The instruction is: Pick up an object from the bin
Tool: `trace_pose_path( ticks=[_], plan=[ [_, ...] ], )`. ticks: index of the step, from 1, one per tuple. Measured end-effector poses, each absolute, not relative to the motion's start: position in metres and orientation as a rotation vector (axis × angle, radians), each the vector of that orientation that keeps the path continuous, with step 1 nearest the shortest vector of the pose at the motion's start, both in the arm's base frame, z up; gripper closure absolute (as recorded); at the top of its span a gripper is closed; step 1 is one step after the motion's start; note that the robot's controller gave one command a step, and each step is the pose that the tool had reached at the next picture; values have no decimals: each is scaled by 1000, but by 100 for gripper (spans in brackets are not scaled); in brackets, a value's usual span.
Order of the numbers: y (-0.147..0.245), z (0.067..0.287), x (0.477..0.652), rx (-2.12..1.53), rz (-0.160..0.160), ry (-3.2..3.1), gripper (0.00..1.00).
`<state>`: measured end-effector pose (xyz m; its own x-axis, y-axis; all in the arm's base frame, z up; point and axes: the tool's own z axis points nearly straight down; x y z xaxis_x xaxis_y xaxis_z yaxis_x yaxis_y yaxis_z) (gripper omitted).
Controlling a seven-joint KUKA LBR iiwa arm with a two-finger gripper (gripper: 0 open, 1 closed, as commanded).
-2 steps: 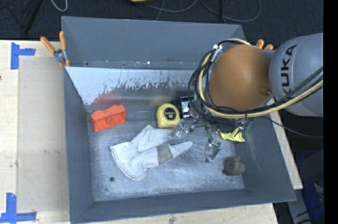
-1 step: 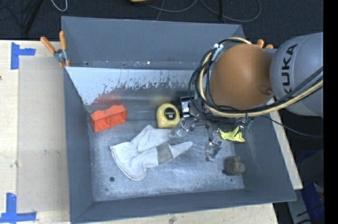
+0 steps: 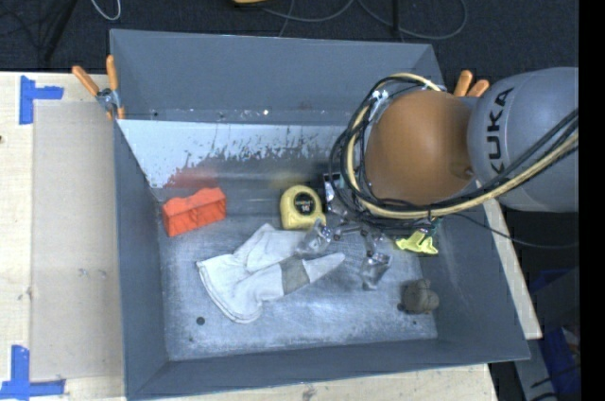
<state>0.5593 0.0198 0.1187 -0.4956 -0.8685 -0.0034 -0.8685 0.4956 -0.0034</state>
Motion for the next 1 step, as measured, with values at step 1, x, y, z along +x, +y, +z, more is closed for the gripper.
trace_pose_path(
  ticks=[1],
  plan=[
    [46,77,568,-1926,4,2453,100]
  ],
)
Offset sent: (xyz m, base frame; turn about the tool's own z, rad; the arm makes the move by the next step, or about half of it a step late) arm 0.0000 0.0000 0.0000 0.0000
